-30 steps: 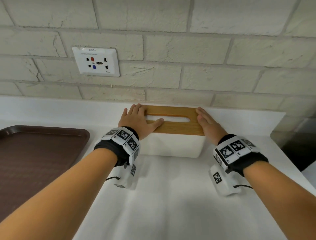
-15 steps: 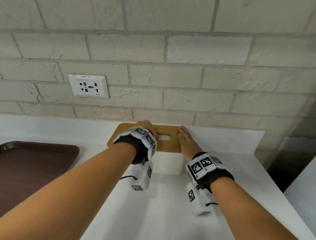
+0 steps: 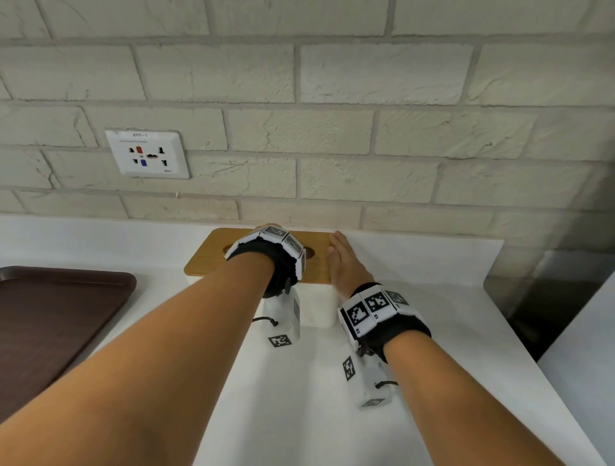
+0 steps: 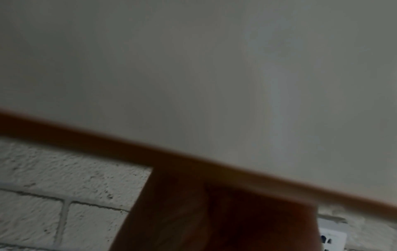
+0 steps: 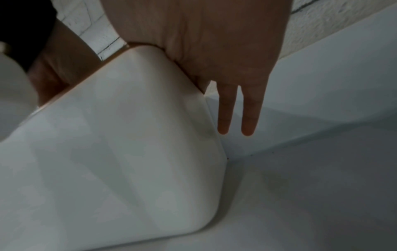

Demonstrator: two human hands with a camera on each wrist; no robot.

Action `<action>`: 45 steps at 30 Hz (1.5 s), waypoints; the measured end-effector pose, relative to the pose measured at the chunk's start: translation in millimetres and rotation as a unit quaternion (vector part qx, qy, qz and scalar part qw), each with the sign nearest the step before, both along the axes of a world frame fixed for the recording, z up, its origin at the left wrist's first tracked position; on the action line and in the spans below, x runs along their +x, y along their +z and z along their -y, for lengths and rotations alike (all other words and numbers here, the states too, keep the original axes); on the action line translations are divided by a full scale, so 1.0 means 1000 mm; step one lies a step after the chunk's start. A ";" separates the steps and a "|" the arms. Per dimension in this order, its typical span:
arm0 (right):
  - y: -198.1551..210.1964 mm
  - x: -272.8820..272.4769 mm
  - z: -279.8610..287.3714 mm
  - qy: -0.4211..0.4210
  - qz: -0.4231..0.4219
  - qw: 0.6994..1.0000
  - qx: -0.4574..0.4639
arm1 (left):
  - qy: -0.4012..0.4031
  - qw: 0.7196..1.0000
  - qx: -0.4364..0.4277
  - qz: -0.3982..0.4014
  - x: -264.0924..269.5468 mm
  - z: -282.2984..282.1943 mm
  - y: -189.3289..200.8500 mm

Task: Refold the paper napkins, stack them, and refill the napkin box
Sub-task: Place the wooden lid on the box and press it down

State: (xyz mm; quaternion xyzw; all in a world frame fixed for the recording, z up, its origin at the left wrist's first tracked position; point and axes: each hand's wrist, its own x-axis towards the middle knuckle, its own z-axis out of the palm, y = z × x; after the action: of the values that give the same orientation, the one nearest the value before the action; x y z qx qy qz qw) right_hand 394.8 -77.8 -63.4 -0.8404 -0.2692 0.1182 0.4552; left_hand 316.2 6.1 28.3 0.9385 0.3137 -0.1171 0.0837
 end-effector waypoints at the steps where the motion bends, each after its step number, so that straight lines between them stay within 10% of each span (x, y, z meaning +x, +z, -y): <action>1: 0.000 0.000 0.000 -0.001 -0.002 1.000 0.004 | -0.011 1.000 0.004 -0.004 0.001 -0.001 -0.001; 23: 0.001 0.000 0.002 0.009 -0.006 1.000 0.010 | 0.073 0.991 -0.061 0.092 0.001 -0.032 -0.012; 45: -0.001 0.000 0.001 0.001 -0.002 1.000 0.020 | -0.020 0.999 -0.045 -0.004 -0.009 0.005 0.003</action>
State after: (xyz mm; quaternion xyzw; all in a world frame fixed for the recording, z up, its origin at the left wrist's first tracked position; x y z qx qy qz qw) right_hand 395.2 -79.0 -64.7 -0.8306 -0.2716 0.1147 0.4724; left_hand 307.4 0.6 31.1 0.9396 0.2894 -0.1362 0.1220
